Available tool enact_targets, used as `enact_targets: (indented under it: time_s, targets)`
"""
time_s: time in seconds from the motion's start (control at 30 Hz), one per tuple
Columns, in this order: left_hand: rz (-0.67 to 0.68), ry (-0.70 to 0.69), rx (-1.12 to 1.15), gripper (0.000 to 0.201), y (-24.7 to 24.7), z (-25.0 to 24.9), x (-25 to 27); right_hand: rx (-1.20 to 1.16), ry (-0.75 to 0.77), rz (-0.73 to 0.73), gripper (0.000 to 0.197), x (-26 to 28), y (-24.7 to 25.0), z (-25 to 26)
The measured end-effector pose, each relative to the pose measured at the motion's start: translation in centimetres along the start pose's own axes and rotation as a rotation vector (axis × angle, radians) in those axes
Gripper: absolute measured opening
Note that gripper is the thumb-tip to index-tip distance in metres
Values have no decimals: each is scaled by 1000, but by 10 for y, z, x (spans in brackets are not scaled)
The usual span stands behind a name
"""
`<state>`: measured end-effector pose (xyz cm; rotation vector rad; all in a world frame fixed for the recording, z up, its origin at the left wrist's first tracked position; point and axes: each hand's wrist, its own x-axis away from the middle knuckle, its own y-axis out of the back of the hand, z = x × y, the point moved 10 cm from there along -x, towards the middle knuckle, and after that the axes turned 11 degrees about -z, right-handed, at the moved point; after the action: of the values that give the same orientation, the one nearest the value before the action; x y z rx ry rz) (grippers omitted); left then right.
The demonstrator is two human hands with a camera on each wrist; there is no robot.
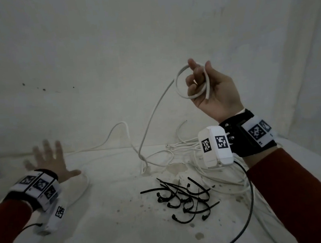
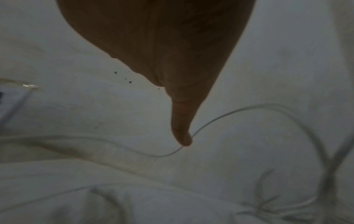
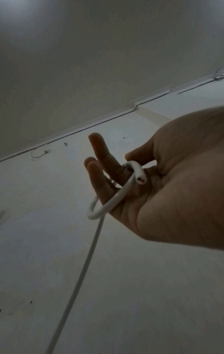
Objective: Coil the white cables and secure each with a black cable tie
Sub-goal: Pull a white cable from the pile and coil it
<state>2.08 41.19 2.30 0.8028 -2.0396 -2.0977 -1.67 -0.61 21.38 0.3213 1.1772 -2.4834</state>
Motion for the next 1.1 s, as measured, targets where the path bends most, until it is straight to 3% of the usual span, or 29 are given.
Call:
enact_targets:
  time_s: [0.1, 0.23, 0.3, 0.4, 0.43, 0.57, 0.63, 0.73, 0.97, 1.1]
  targets:
    - [-94, -185, 251, 113, 55, -59, 15, 23, -37, 10, 39, -1, -4, -11]
    - [-125, -436, 804, 128, 109, -145, 43, 87, -92, 76, 45, -1, -17, -30]
    - [-62, -516, 962, 111, 115, -182, 52, 107, -96, 115, 48, 2, -28, -36]
    - [19, -605, 1099, 41, 117, -221, 63, 94, -22, 97, 51, 2, -33, -28]
    - [43, -620, 1175, 26, 117, -227, 64, 73, 9, 72, 51, 3, -31, -22]
    - [135, -514, 1437, 35, 108, -222, 62, 13, 70, -6, 55, 8, -17, 6]
    - [102, -482, 1456, 34, 111, -214, 59, 91, 37, 33, 58, 11, -11, 5]
    - [6, -494, 1475, 34, 129, -204, 53, 260, -21, 120, 40, 15, -7, -7]
    - [-262, -538, 1468, 34, 178, -181, 43, 278, -95, 160, 25, 22, -1, -23]
    - [-379, -560, 1357, 34, 189, -171, 41, 260, -127, 129, 36, 21, 0, -23]
